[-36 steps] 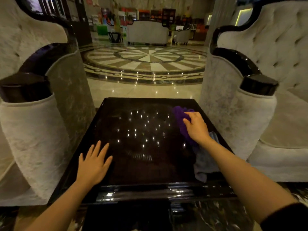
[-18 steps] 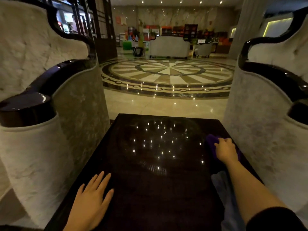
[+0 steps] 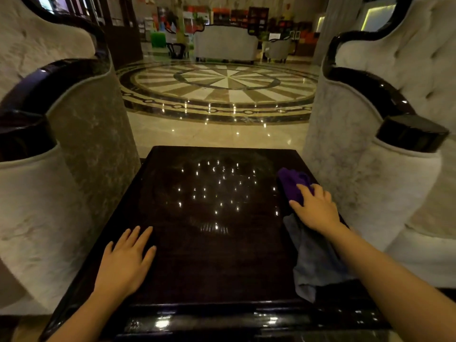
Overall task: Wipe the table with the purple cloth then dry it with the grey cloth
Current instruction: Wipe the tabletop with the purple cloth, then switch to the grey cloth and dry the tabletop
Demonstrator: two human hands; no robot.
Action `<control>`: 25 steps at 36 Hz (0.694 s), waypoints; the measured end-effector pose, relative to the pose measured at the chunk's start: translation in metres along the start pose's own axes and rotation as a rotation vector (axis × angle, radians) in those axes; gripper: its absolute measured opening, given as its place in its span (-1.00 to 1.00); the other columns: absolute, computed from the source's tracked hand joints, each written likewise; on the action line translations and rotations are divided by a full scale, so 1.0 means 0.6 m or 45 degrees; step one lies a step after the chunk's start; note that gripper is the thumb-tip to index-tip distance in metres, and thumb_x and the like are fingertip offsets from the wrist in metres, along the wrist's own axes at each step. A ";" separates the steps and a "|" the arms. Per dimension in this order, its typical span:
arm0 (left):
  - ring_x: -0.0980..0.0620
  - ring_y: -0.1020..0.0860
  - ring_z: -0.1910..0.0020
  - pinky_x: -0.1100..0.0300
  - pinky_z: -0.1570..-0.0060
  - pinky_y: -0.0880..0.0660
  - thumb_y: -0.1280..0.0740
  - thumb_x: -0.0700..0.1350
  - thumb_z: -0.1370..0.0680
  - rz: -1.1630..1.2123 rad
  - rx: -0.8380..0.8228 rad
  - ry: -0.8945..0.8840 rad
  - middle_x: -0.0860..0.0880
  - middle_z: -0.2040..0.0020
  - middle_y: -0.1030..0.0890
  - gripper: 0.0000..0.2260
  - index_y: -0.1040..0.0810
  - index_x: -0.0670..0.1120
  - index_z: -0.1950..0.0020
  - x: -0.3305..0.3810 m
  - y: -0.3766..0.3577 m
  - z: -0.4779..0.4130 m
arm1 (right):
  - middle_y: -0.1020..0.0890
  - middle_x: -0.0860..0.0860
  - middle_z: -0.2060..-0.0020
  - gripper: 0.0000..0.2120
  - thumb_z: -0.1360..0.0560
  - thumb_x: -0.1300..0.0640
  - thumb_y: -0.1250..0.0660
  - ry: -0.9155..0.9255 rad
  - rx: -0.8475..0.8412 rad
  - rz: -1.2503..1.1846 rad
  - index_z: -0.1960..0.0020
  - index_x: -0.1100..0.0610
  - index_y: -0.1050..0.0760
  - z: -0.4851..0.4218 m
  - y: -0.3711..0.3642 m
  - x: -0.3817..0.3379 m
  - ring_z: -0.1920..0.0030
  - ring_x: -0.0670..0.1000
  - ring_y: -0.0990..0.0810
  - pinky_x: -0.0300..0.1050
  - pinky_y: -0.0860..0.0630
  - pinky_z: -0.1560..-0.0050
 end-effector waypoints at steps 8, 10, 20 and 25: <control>-0.03 -0.01 -0.54 -0.07 -0.48 -0.03 0.01 0.12 -0.60 0.014 0.000 -0.024 -0.04 -0.55 -0.08 -0.53 -0.02 0.09 -0.50 -0.001 -0.004 -0.002 | 0.04 0.15 -0.51 -0.26 -0.40 -0.38 -0.12 -0.167 -0.274 -0.071 -0.46 -0.17 0.06 0.118 -0.042 0.043 -0.44 0.31 -0.07 0.27 -0.14 -0.39; -0.03 -0.01 -0.54 -0.08 -0.48 -0.03 0.02 0.11 -0.60 0.023 -0.001 -0.026 -0.05 -0.55 -0.08 -0.53 -0.03 0.09 -0.50 -0.001 -0.006 -0.004 | 0.07 0.15 -0.51 -0.20 -0.37 -0.42 -0.12 -0.200 -0.309 -0.061 -0.46 -0.16 0.13 0.131 -0.059 0.044 -0.47 0.30 0.00 0.28 -0.05 -0.43; -0.05 0.00 -0.54 -0.08 -0.49 -0.02 0.03 0.11 -0.61 0.021 -0.017 -0.048 -0.07 -0.55 -0.08 -0.54 -0.02 0.08 -0.50 -0.001 -0.006 0.000 | -0.33 0.15 -0.38 -0.52 -0.53 0.04 -0.15 -0.166 0.050 -0.091 -0.43 0.00 -0.17 0.155 -0.050 0.015 -0.30 0.24 -0.30 0.19 -0.28 -0.30; -0.04 -0.03 -0.53 -0.08 -0.48 -0.05 0.04 0.10 -0.61 0.040 -0.024 -0.036 -0.06 -0.55 -0.09 -0.54 -0.01 0.08 -0.51 -0.003 0.001 0.002 | -0.37 0.10 -0.35 -0.57 -0.54 0.11 -0.17 -0.039 0.051 -0.124 -0.40 0.01 -0.25 0.150 -0.043 -0.019 -0.27 0.22 -0.34 0.19 -0.33 -0.21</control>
Point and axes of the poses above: each hand's wrist, its own z-axis away from the middle knuckle, its own y-axis out of the back of the hand, x = y × z, the point moved 7 cm from there along -z, towards the middle knuckle
